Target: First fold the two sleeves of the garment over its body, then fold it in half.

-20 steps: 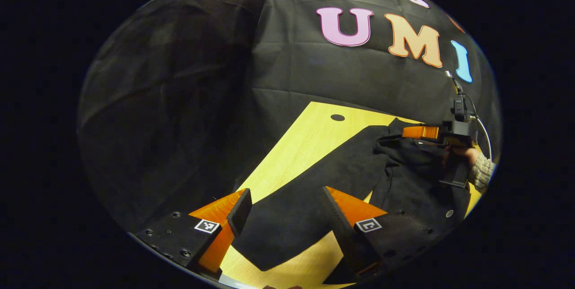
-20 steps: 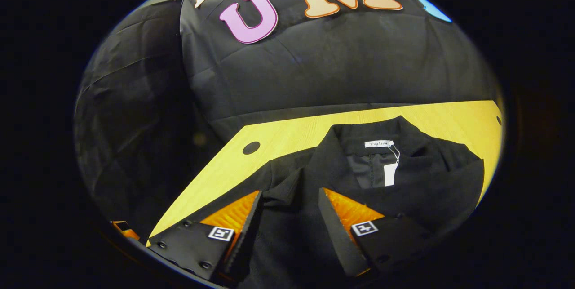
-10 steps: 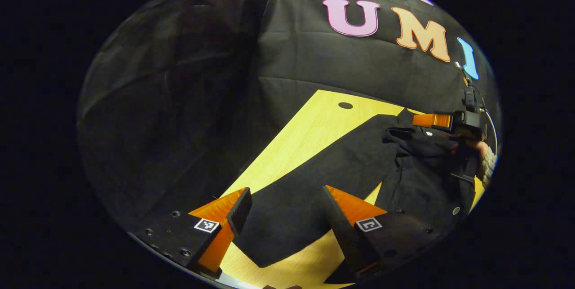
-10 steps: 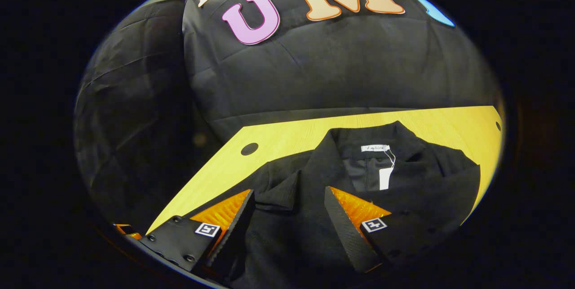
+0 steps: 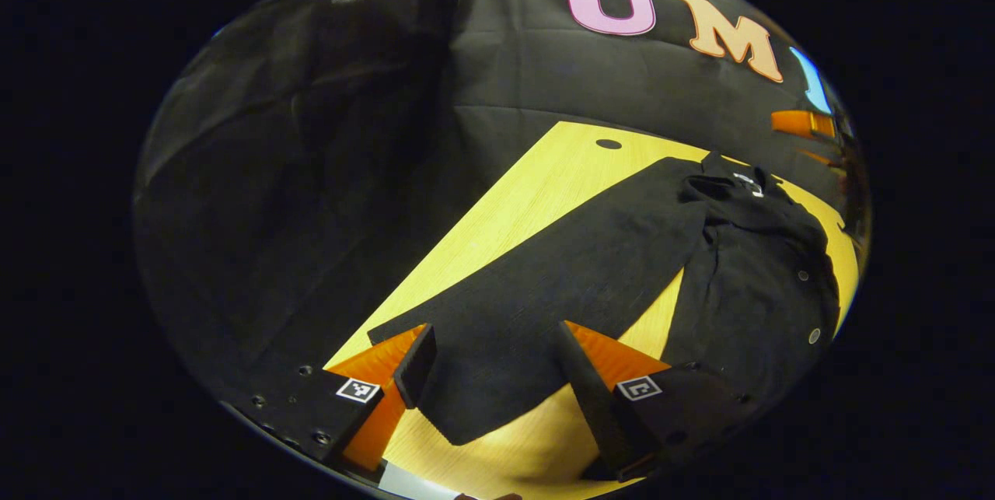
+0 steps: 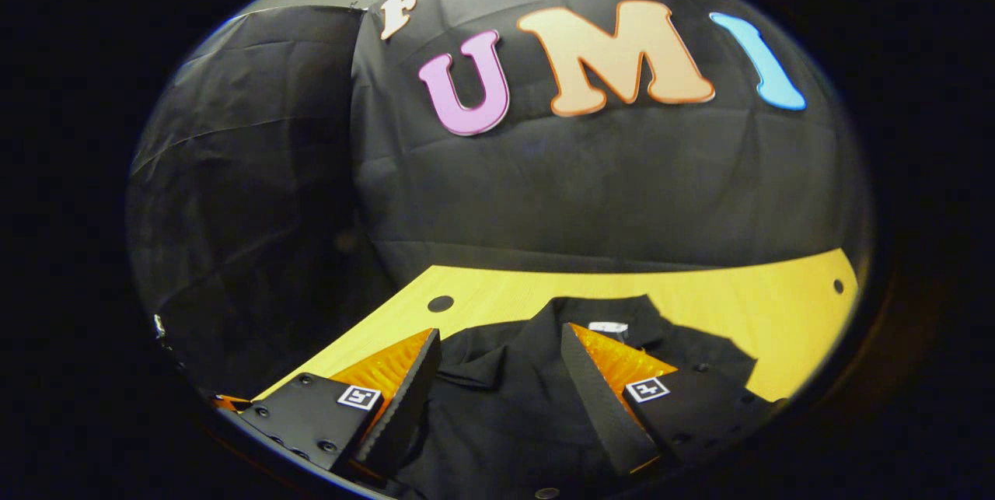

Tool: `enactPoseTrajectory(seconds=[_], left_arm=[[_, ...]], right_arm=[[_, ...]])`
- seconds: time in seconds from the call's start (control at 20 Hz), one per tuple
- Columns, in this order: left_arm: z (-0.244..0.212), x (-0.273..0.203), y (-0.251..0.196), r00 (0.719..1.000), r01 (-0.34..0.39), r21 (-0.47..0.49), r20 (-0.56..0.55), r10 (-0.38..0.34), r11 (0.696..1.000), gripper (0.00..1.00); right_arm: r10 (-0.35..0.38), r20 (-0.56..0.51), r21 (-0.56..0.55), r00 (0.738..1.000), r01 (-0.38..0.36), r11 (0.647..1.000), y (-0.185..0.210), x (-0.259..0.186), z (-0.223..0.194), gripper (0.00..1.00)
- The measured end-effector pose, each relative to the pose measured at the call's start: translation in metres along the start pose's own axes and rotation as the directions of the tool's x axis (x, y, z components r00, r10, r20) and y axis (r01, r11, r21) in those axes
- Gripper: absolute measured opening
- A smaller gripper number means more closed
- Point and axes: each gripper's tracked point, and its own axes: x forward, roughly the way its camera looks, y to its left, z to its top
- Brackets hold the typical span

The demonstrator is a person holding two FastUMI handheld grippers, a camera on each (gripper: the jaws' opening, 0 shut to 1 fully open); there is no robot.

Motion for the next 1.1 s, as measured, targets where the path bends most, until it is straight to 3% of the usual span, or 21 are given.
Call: enactPoseTrajectory(seconds=[0.25,0.6,0.9,1.0,1.1], left_arm=[[-0.021,0.004,0.003,0.998,-0.001,-0.014,-0.059,0.000,1.000,0.94],[-0.022,0.006,0.000,0.999,0.021,-0.035,-0.045,-0.023,0.999,0.94],[-0.023,0.006,-0.004,0.997,0.043,-0.038,-0.055,-0.045,0.998,0.90],[-0.022,0.006,-0.013,0.997,0.050,-0.028,-0.064,-0.052,0.998,0.76],[-0.020,0.006,-0.024,0.997,0.041,-0.028,-0.065,-0.043,0.999,0.47]], right_arm=[[-0.138,0.113,-0.060,0.984,0.146,0.987,-0.041,-0.061,0.032,0.98],[-0.247,0.123,0.011,0.961,0.248,0.969,-0.075,-0.116,0.031,0.98],[-0.295,0.100,0.010,0.950,0.295,0.955,-0.087,-0.155,0.015,0.98],[-0.313,0.099,0.023,0.945,0.312,0.950,-0.092,-0.170,0.013,0.98],[-0.331,0.109,0.040,0.937,0.329,0.944,-0.100,-0.187,0.014,0.98]])
